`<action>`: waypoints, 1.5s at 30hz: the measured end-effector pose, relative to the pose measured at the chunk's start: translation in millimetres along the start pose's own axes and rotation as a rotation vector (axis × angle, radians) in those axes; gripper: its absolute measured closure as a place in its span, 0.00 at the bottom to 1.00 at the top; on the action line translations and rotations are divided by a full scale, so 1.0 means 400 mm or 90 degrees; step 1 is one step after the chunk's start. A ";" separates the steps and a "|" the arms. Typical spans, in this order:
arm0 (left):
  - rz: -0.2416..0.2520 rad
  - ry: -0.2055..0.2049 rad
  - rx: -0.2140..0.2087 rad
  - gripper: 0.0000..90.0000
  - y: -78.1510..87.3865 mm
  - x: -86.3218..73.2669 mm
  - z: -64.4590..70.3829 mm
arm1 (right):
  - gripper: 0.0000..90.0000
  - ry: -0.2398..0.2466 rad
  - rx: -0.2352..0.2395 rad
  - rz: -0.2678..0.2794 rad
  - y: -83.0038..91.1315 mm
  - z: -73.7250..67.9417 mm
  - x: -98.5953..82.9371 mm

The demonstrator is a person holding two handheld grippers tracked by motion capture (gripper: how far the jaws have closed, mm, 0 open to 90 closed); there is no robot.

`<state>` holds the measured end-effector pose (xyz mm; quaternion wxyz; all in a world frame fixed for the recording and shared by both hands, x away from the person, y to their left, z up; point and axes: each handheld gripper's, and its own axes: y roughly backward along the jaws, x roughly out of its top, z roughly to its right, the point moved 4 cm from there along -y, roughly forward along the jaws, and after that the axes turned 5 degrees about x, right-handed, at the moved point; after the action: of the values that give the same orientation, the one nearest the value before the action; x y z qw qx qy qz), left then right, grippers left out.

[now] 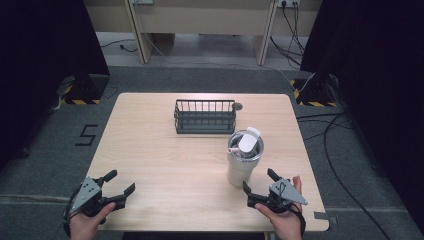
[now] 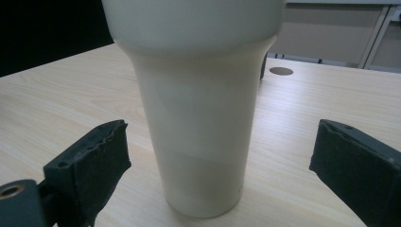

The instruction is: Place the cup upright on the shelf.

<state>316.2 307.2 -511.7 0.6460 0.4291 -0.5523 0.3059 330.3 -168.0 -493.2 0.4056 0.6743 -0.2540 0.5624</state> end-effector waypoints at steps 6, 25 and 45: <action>-0.001 -0.003 -0.002 0.16 0.000 0.001 0.002 | 0.05 0.003 0.009 -0.001 -0.032 -0.002 0.008; -0.003 -0.004 -0.005 0.16 0.000 0.000 0.004 | 0.05 0.025 0.018 0.002 -0.136 -0.013 0.038; -0.005 -0.007 -0.013 0.16 -0.001 0.000 0.008 | 0.12 0.029 0.007 0.015 -0.169 -0.007 0.030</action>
<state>315.2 304.0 -511.9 0.6485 0.4264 -0.5571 0.2952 385.5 -127.7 -499.0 0.4007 0.6604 -0.2496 0.5839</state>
